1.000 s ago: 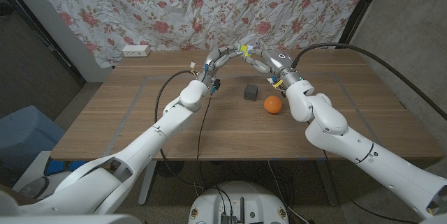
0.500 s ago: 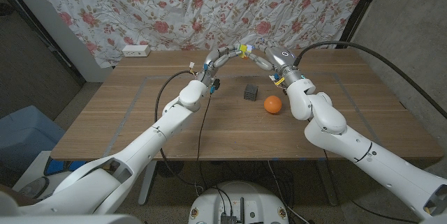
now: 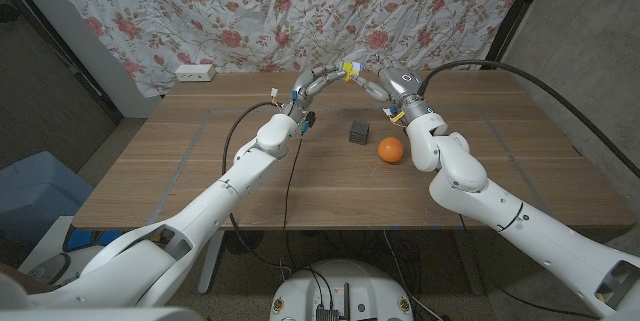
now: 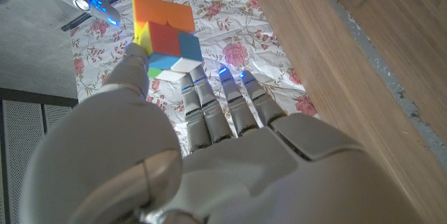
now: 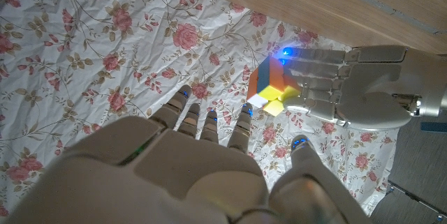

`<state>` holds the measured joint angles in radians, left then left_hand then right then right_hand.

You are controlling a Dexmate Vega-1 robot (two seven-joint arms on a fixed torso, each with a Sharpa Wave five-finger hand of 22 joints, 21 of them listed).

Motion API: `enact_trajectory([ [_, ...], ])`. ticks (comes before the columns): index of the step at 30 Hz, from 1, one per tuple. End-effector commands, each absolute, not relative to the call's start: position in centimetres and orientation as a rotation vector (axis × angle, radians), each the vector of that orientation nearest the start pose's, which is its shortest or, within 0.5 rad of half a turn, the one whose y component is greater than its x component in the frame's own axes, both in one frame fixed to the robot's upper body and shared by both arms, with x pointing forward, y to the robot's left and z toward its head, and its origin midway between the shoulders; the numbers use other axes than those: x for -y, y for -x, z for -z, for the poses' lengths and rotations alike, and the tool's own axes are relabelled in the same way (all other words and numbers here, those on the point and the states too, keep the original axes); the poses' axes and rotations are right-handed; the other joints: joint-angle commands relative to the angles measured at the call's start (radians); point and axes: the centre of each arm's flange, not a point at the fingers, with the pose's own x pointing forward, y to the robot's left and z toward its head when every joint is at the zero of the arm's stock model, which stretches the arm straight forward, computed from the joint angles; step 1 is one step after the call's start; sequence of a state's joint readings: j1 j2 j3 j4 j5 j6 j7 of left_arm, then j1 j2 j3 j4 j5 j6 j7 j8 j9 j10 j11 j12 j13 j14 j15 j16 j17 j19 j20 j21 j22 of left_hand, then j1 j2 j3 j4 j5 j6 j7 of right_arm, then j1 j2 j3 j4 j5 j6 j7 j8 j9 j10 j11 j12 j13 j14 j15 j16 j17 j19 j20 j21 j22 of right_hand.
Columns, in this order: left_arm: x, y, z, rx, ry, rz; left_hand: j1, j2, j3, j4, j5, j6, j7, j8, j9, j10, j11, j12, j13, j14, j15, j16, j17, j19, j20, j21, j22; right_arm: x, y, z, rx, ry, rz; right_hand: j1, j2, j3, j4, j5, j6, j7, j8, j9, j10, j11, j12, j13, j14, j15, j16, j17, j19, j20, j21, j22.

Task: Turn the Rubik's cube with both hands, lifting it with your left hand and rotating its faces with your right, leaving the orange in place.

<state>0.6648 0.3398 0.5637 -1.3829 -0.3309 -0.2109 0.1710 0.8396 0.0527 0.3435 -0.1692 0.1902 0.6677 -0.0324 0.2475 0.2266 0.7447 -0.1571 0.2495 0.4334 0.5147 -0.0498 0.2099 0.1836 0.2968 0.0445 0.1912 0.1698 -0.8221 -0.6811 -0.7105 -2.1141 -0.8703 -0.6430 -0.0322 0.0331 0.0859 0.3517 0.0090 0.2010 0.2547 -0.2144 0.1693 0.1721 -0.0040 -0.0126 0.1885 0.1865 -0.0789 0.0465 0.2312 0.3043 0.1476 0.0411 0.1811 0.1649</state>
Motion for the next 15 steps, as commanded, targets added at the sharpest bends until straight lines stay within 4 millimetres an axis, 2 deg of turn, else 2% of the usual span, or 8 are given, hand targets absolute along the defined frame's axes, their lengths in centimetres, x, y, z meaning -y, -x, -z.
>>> enact_trajectory([
  [1, -12.68, -64.46, -5.52, 0.741, -0.131, 0.274, -0.005, 0.008, 0.001, 0.004, 0.006, 0.002, 0.001, 0.007, 0.003, 0.025, -0.019, 0.007, 0.005, 0.002, -0.114, -0.001, 0.003, -0.002, 0.002, 0.001, 0.004, 13.09, -51.87, -5.14, 0.727, 1.421, 0.332, -0.011, 0.022, -0.001, 0.004, 0.003, -0.003, -0.004, 0.002, 0.002, -0.010, -0.001, -0.001, 0.001, -0.010, -0.001, -0.002, 0.002, -0.003, -0.001, 0.000, 0.002],
  [15, -12.42, -64.59, -5.40, 0.735, -0.125, 0.281, -0.007, 0.009, 0.000, 0.004, 0.006, 0.004, 0.002, 0.006, 0.003, 0.027, -0.019, 0.007, 0.007, 0.003, -0.114, -0.002, 0.003, -0.001, 0.002, 0.001, 0.004, 12.27, -51.75, -4.62, 0.715, 1.435, 0.325, -0.008, 0.026, 0.001, 0.005, 0.004, 0.007, -0.004, 0.009, 0.002, -0.006, 0.000, 0.002, 0.000, -0.007, 0.000, -0.001, 0.002, -0.004, -0.005, 0.002, 0.002],
])
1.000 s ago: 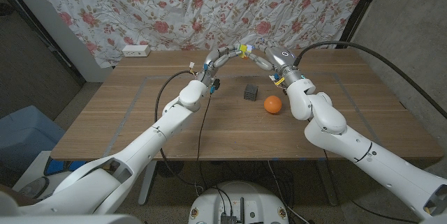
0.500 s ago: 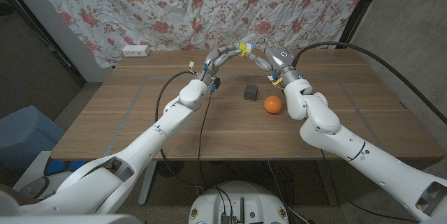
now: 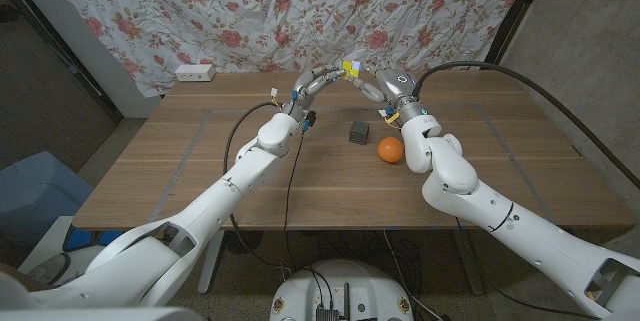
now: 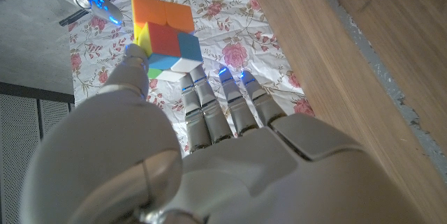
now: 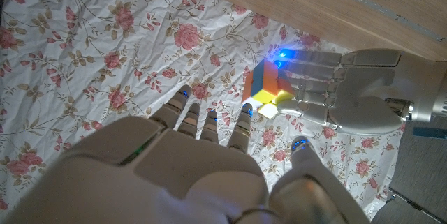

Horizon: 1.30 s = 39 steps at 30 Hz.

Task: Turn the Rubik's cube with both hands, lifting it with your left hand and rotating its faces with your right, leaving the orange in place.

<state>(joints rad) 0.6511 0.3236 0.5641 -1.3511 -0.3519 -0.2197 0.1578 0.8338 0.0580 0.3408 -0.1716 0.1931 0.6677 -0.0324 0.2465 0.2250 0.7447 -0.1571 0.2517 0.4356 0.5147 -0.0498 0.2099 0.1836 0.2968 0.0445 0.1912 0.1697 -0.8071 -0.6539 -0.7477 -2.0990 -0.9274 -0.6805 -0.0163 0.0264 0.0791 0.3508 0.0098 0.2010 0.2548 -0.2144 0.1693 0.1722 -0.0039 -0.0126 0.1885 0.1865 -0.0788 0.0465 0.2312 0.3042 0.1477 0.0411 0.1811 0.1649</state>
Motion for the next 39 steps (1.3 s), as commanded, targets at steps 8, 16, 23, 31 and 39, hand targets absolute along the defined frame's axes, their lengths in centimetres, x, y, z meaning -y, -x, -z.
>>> enact_trajectory([
  [8, -12.40, -64.39, -5.18, 0.731, -0.123, 0.276, -0.003, 0.005, 0.003, 0.006, 0.003, 0.003, 0.002, 0.006, 0.005, 0.026, -0.017, 0.005, 0.005, 0.003, -0.114, -0.002, 0.002, -0.002, 0.002, 0.001, 0.004, 12.15, -51.82, -4.41, 0.710, 1.435, 0.315, 0.000, 0.033, 0.002, 0.004, 0.005, 0.011, -0.004, 0.011, 0.002, -0.006, 0.000, 0.003, 0.000, -0.008, -0.002, -0.001, 0.001, -0.004, -0.005, 0.002, 0.002],
  [16, -12.53, -64.27, -5.16, 0.730, -0.116, 0.273, -0.003, 0.005, 0.004, 0.006, 0.003, 0.004, 0.002, 0.006, 0.005, 0.026, -0.018, 0.004, 0.006, 0.004, -0.116, -0.002, 0.002, -0.001, 0.003, 0.002, 0.004, 11.93, -51.78, -4.15, 0.704, 1.434, 0.316, 0.002, 0.035, 0.002, 0.004, 0.005, 0.015, -0.004, 0.013, 0.002, -0.006, 0.000, 0.003, 0.000, -0.008, -0.001, -0.001, 0.001, -0.005, -0.006, 0.002, 0.002],
  [23, -12.52, -64.23, -5.09, 0.727, -0.099, 0.274, -0.004, 0.005, 0.004, 0.006, 0.003, 0.005, 0.003, 0.005, 0.006, 0.027, -0.016, 0.005, 0.006, 0.004, -0.115, -0.003, 0.001, -0.002, 0.003, 0.002, 0.004, 11.81, -51.50, -3.94, 0.709, 1.433, 0.312, 0.002, 0.038, 0.003, 0.005, 0.005, 0.025, -0.003, 0.016, 0.002, -0.006, -0.003, 0.003, 0.000, -0.007, -0.004, 0.000, 0.001, -0.005, -0.008, 0.003, 0.002],
  [31, -12.50, -64.13, -4.92, 0.721, -0.083, 0.273, -0.006, 0.006, 0.005, 0.006, 0.003, 0.005, 0.004, 0.005, 0.006, 0.026, -0.017, 0.004, 0.007, 0.004, -0.115, -0.004, 0.001, -0.001, 0.003, 0.002, 0.004, 11.71, -51.26, -3.74, 0.711, 1.435, 0.307, 0.009, 0.044, 0.007, 0.003, 0.007, 0.052, 0.000, 0.025, 0.002, 0.002, -0.011, 0.007, 0.000, -0.003, -0.009, 0.001, -0.001, -0.002, -0.011, 0.005, 0.002],
  [39, -12.52, -64.03, -4.89, 0.718, -0.072, 0.269, -0.006, 0.008, 0.006, 0.006, 0.003, 0.005, 0.005, 0.004, 0.006, 0.026, -0.017, 0.004, 0.007, 0.004, -0.114, -0.004, 0.001, -0.001, 0.003, 0.002, 0.004, 11.46, -51.21, -3.62, 0.714, 1.436, 0.301, 0.012, 0.045, 0.008, 0.001, 0.007, 0.079, 0.000, 0.031, 0.002, 0.005, -0.014, 0.008, 0.000, -0.001, -0.013, 0.001, -0.002, 0.000, -0.013, 0.006, 0.002],
])
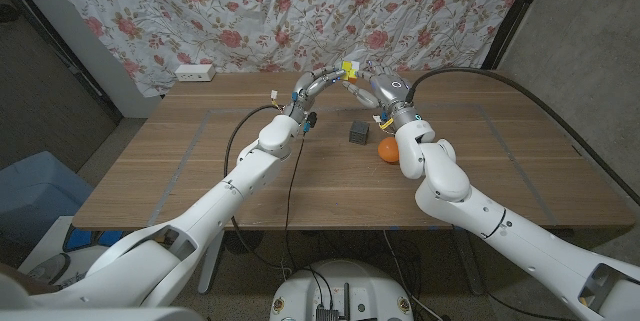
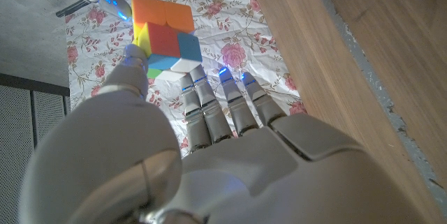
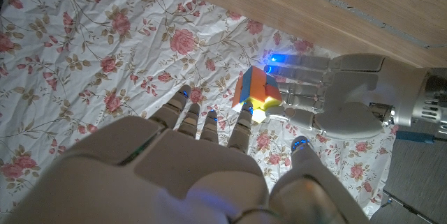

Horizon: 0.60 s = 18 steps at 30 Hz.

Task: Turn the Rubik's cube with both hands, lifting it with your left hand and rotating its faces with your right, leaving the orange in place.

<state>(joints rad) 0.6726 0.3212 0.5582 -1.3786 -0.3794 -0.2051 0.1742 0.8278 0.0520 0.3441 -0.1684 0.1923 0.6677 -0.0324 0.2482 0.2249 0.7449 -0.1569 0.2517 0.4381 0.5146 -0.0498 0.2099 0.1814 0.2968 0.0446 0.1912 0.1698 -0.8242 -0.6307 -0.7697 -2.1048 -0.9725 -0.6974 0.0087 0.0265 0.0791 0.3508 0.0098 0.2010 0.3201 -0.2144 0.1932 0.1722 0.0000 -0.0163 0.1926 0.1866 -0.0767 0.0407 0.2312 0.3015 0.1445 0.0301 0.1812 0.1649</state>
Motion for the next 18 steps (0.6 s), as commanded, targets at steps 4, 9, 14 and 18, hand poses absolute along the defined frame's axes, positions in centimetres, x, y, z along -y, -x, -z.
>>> enact_trajectory([
  [4, -12.49, -63.97, -4.87, 0.716, -0.065, 0.269, 0.000, 0.013, 0.002, 0.002, 0.004, 0.005, 0.004, 0.002, 0.006, 0.026, -0.015, 0.004, 0.005, 0.005, -0.114, -0.004, 0.003, 0.000, 0.003, 0.002, 0.004, 11.40, -51.33, -3.62, 0.711, 1.437, 0.296, 0.012, 0.045, 0.009, 0.001, 0.007, 0.021, -0.001, 0.008, 0.002, 0.002, -0.012, 0.004, 0.000, -0.003, -0.007, 0.001, 0.001, 0.004, -0.002, 0.006, 0.002],
  [9, -12.44, -63.94, -4.81, 0.709, -0.055, 0.272, -0.001, 0.014, 0.003, 0.002, 0.004, 0.006, 0.004, 0.002, 0.006, 0.027, -0.016, 0.004, 0.006, 0.005, -0.115, -0.004, 0.003, 0.000, 0.003, 0.003, 0.004, 11.36, -51.43, -3.55, 0.706, 1.443, 0.293, 0.013, 0.046, 0.009, 0.001, 0.007, 0.029, -0.002, 0.009, 0.002, 0.004, -0.018, 0.004, 0.000, -0.003, -0.008, 0.002, 0.001, 0.004, -0.003, 0.006, 0.002],
  [14, -12.35, -63.90, -4.82, 0.706, -0.045, 0.273, -0.004, 0.013, 0.003, 0.003, 0.004, 0.006, 0.003, 0.001, 0.007, 0.026, -0.014, 0.003, 0.006, 0.005, -0.115, -0.005, 0.003, 0.000, 0.003, 0.003, 0.004, 11.24, -51.44, -3.50, 0.708, 1.451, 0.282, 0.012, 0.046, 0.009, 0.002, 0.007, 0.036, -0.003, 0.009, 0.002, 0.004, -0.018, 0.004, 0.000, -0.004, -0.008, 0.002, 0.001, 0.005, -0.003, 0.006, 0.002],
  [18, -12.28, -63.89, -4.83, 0.707, -0.041, 0.273, -0.006, 0.013, 0.003, 0.004, 0.004, 0.007, 0.003, 0.001, 0.007, 0.025, -0.015, 0.002, 0.006, 0.005, -0.114, -0.005, 0.003, 0.001, 0.003, 0.003, 0.004, 11.22, -51.40, -3.47, 0.710, 1.455, 0.280, 0.013, 0.047, 0.009, 0.002, 0.007, 0.042, -0.002, 0.010, 0.002, 0.003, -0.019, 0.004, 0.000, -0.004, -0.007, 0.001, 0.000, 0.005, -0.003, 0.006, 0.002],
])
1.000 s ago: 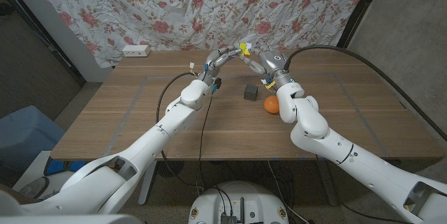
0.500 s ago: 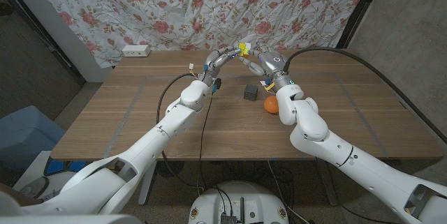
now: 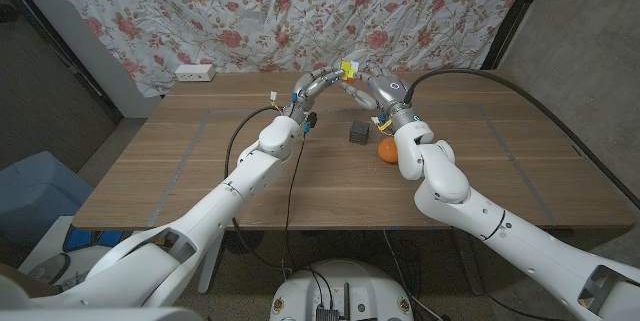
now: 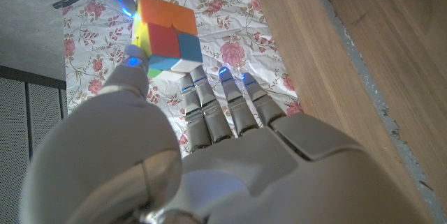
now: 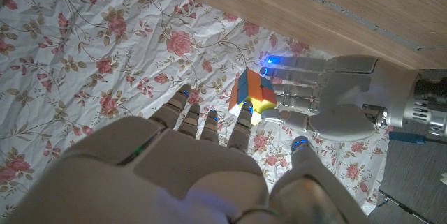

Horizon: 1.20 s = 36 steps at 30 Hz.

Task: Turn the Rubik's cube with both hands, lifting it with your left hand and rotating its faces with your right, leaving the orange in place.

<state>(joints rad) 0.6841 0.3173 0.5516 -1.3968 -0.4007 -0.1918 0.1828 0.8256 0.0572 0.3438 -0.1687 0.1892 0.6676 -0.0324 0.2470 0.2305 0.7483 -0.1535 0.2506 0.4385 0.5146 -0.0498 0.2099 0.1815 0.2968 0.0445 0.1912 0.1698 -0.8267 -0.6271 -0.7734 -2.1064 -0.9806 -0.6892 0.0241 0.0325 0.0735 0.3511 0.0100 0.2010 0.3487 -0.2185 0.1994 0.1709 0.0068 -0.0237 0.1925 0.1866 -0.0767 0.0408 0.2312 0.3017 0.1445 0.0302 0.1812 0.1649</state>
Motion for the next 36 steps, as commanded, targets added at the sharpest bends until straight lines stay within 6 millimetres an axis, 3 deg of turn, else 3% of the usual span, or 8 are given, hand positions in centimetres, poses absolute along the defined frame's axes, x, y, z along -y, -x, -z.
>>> enact_trajectory([
  [1, -12.27, -63.88, -4.82, 0.706, -0.039, 0.273, -0.004, 0.007, 0.003, 0.004, 0.007, 0.007, 0.003, 0.002, 0.001, 0.022, -0.018, 0.003, 0.006, 0.005, -0.114, -0.005, 0.002, 0.000, 0.003, 0.003, 0.004, 11.22, -51.39, -3.47, 0.709, 1.455, 0.278, 0.007, 0.052, 0.009, 0.002, 0.007, 0.015, 0.002, 0.004, 0.004, -0.004, -0.012, 0.004, 0.000, -0.004, -0.008, 0.001, 0.000, 0.005, -0.003, 0.006, 0.002],
  [36, -12.37, -63.67, -4.51, 0.698, -0.038, 0.264, -0.009, 0.008, 0.007, 0.003, 0.008, 0.007, 0.005, -0.001, 0.002, 0.021, -0.020, -0.001, 0.003, 0.004, -0.115, -0.008, 0.002, 0.000, 0.003, 0.003, 0.005, 11.43, -50.64, -2.76, 0.707, 1.444, 0.230, 0.012, 0.057, 0.014, 0.000, 0.009, 0.053, -0.001, 0.003, 0.004, 0.004, -0.015, 0.005, 0.000, 0.000, -0.010, 0.003, -0.002, 0.012, -0.006, 0.007, 0.002],
])
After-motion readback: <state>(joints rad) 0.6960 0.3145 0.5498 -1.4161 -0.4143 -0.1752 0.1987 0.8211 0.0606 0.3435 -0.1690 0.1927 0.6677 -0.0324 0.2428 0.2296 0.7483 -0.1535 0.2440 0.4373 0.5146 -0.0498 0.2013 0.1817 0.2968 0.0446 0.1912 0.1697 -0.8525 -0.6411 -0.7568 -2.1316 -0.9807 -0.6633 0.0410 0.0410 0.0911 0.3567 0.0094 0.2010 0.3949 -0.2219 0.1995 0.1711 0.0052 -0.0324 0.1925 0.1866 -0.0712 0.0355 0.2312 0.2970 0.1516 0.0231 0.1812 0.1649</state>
